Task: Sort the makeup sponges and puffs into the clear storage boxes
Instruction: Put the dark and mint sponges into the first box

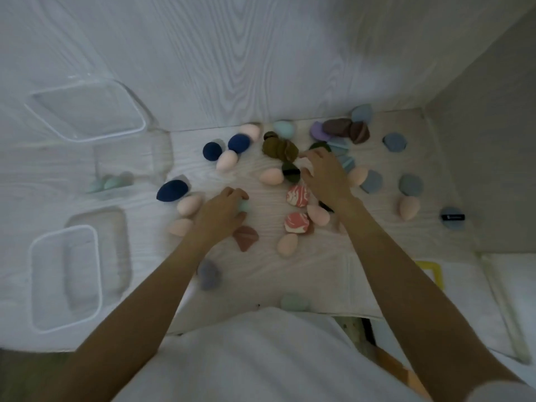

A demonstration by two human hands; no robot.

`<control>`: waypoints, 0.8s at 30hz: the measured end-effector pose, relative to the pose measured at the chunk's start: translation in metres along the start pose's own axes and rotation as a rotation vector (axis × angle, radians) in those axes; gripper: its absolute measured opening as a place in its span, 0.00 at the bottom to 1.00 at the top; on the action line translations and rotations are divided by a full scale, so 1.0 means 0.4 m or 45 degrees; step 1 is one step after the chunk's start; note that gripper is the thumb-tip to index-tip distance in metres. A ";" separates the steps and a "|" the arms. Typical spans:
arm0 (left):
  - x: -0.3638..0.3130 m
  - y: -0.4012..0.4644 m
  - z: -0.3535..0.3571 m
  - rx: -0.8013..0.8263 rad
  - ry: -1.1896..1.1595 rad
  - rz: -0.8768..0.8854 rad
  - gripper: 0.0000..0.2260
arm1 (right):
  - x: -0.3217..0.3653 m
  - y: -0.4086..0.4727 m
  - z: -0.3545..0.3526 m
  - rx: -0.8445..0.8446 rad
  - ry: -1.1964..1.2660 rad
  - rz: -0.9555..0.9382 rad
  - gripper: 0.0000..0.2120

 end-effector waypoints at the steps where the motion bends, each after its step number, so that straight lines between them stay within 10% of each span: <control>1: 0.007 -0.003 -0.003 -0.051 0.018 -0.026 0.14 | -0.002 0.041 0.008 -0.002 0.000 -0.022 0.14; 8: 0.012 -0.013 0.033 -0.281 0.093 -0.078 0.09 | 0.022 0.229 0.097 0.326 -0.061 -0.007 0.19; 15: 0.020 -0.066 -0.033 -0.361 -0.406 -0.004 0.16 | 0.106 0.122 -0.019 -0.153 0.159 -0.166 0.05; 24: 0.259 -0.260 -0.243 -0.695 -0.708 -0.210 0.15 | 0.372 -0.067 0.112 0.339 0.569 -0.264 0.22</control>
Point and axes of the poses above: each hand's wrist, its own y-axis towards the middle knuckle, its own z-axis out of the palm, x = y × z, the point moved 7 cm from there along y, towards the middle knuckle, and after that the axes turned 1 degree about x, right-handed, at the moved point
